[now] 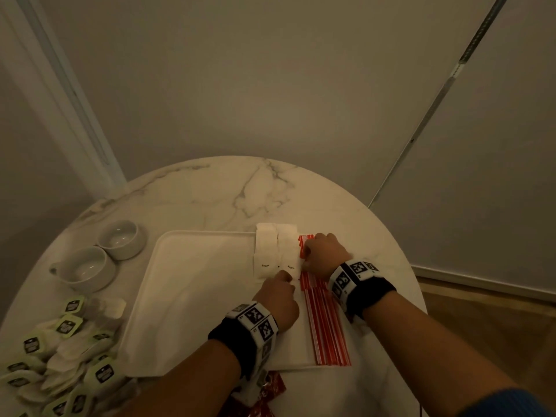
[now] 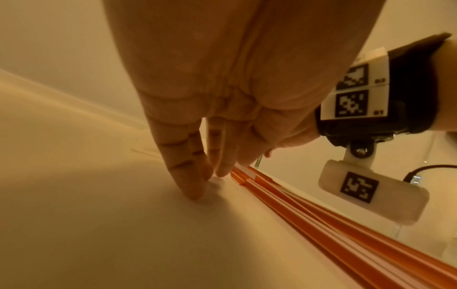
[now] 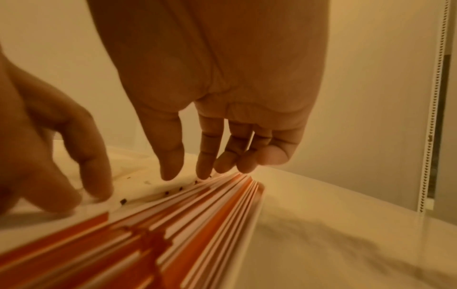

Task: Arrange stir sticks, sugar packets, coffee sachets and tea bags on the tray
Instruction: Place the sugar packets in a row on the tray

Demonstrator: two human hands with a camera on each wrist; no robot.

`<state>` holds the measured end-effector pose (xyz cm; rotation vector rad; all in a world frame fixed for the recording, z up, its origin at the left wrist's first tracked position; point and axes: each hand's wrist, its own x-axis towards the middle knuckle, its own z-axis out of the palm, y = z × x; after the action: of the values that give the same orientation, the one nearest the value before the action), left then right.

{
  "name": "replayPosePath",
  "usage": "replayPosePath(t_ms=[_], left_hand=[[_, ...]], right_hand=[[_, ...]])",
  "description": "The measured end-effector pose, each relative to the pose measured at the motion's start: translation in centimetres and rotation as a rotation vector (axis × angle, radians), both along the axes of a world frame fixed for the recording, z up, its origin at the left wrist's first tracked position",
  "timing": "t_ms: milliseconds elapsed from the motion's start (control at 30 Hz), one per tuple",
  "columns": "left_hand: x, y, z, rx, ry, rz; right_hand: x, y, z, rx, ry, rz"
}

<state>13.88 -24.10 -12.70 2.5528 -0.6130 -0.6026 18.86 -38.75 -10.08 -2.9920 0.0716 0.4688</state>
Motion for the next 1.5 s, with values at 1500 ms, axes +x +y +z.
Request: replayPosePath(t_ms=[1500], left_hand=[[1.7,3.9,0.8,-0.098,0.032,0.253]], right_hand=[[0.9,-0.5,2.7,0.077,-0.101,-0.027]])
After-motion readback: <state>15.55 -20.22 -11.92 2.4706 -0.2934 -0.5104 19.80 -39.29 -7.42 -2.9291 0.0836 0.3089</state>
